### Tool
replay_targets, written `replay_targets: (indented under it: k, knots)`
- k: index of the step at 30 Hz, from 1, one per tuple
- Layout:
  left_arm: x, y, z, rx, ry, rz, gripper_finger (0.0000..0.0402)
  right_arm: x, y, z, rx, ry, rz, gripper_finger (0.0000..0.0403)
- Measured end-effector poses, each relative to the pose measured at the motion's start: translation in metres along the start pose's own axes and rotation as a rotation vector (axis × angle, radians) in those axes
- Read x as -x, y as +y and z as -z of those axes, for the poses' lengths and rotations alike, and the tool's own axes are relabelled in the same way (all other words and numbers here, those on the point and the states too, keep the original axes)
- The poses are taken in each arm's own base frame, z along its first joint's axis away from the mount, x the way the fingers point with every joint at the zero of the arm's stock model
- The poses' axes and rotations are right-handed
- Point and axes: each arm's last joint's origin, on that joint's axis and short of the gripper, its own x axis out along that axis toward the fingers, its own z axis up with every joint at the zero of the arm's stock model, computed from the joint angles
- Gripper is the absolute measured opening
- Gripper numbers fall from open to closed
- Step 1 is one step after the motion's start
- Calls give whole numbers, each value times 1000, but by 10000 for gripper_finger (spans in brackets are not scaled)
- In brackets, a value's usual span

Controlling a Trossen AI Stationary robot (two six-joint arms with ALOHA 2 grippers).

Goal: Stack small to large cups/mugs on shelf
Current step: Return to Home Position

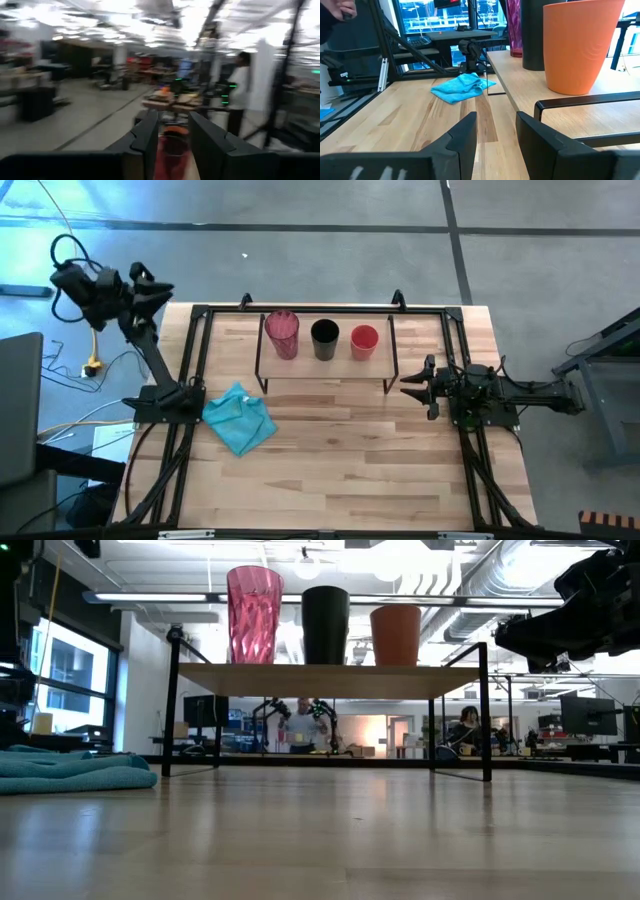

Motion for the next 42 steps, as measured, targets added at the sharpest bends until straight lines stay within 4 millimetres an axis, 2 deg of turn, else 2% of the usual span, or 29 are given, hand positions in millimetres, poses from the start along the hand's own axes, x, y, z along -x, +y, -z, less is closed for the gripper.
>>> replay_targets:
  k: [5,8,17,23,30,38,42]
  knots:
    - [12,16,-12,17,-28,-69,97,0,0,0,0,0,0,129]
    - [27,16,-18,3,-70,-97,97,0,0,0,0,0,0,129]
    - [72,-15,-19,-87,-110,-262,97,0,0,0,0,0,0,129]
    - [98,-40,-19,-74,-124,-300,97,0,0,0,0,0,0,129]
    - [102,-59,-9,-63,-68,-326,97,0,0,0,0,0,0,129]
    - [101,-60,-5,-27,-35,-278,97,0,0,0,0,0,0,129]
    - [96,-62,6,-14,47,-250,97,0,0,0,0,-1,0,129]
